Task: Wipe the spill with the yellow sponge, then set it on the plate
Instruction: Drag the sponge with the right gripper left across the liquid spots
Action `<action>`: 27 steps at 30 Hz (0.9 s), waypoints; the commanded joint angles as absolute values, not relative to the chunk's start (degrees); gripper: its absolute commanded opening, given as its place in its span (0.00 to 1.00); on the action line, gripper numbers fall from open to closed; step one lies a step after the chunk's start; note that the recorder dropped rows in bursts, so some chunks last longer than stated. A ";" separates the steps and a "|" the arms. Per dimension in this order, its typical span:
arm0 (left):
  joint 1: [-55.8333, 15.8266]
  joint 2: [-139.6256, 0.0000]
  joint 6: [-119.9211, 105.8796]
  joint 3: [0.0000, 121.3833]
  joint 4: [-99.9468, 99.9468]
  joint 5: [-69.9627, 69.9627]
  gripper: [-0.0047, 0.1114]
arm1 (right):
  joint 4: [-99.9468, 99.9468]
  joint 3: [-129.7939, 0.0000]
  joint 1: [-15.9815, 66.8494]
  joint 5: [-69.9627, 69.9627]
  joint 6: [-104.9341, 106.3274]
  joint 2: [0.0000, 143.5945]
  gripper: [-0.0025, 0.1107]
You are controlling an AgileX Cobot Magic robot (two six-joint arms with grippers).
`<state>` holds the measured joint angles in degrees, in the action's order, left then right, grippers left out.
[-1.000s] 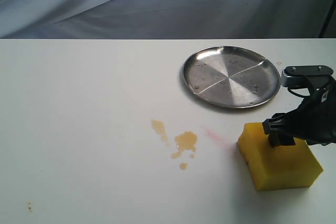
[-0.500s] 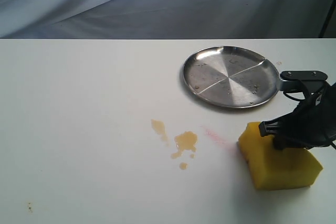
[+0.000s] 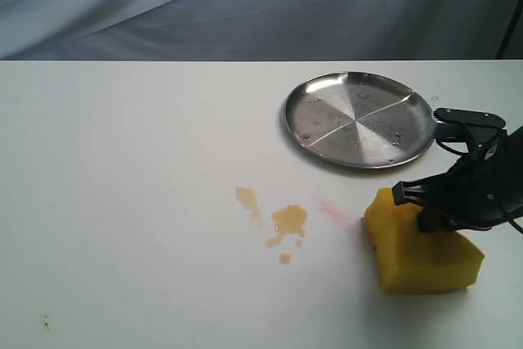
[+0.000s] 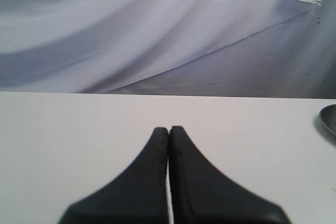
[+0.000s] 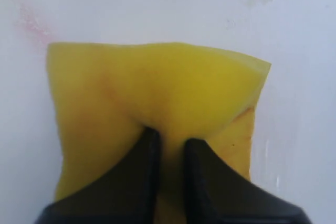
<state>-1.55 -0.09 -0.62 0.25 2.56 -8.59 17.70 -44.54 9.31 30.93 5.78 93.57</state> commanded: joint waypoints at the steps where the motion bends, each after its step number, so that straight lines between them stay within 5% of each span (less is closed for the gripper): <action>1: -1.60 0.00 -0.48 0.00 2.52 -8.35 0.05 | 22.32 -44.50 11.54 27.62 7.36 93.80 0.02; 27: -1.60 0.00 -0.48 0.00 2.52 -8.35 0.05 | 26.84 -66.07 25.95 31.00 5.08 112.69 0.02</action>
